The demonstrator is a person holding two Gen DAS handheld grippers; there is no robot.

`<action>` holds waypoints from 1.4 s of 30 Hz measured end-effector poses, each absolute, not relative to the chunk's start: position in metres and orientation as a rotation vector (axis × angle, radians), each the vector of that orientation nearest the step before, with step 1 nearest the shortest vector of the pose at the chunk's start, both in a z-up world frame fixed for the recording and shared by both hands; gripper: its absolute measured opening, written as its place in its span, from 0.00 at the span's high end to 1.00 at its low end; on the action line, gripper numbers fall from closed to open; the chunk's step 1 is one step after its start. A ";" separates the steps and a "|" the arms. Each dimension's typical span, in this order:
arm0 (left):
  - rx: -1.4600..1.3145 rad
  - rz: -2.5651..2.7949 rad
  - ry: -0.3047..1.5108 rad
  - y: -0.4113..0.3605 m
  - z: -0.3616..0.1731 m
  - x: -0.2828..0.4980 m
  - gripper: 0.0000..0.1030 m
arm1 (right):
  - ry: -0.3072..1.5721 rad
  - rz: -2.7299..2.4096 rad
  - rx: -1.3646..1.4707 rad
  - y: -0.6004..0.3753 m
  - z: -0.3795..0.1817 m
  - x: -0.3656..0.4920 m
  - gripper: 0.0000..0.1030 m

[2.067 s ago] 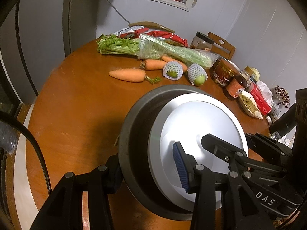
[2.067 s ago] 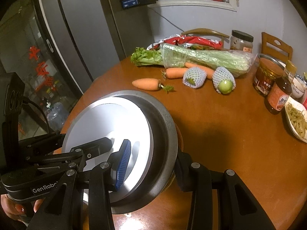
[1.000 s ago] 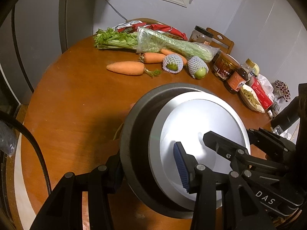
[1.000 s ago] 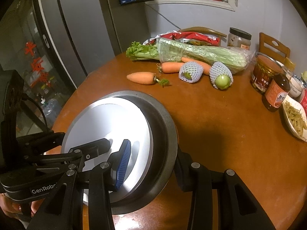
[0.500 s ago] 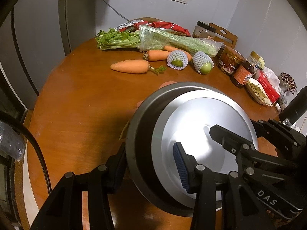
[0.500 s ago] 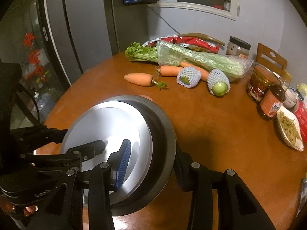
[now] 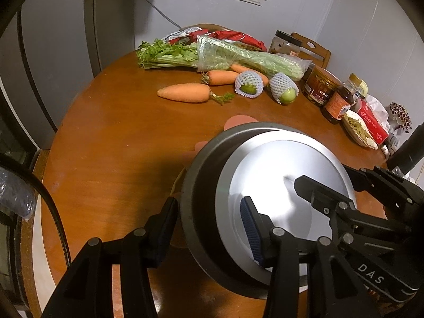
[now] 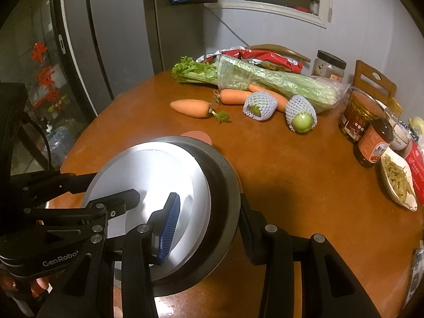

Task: Organize plates and bowls
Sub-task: 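Carry the steel bowl over the grey tray on the plate stack, then lower the steel bowl flat onto the grey tray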

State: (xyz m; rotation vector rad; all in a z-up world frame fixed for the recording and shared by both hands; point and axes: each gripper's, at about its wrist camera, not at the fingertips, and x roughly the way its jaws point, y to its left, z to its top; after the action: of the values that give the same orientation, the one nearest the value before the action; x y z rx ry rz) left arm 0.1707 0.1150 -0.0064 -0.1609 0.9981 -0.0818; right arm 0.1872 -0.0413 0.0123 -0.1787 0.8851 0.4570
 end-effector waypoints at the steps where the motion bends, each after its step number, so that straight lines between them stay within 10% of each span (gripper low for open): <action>1: -0.165 -0.083 1.000 0.116 -0.007 0.171 0.52 | 0.885 0.455 -0.181 -0.041 0.012 0.187 0.57; 42: -0.165 -0.066 0.907 0.114 0.021 0.145 0.45 | 0.791 0.421 -0.199 -0.050 0.040 0.168 0.46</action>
State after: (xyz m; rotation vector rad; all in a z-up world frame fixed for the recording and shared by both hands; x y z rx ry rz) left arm 0.1452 0.1141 0.0212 -0.1650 0.9072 -0.0661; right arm 0.1675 -0.0503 0.0403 -0.1992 0.7907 0.4212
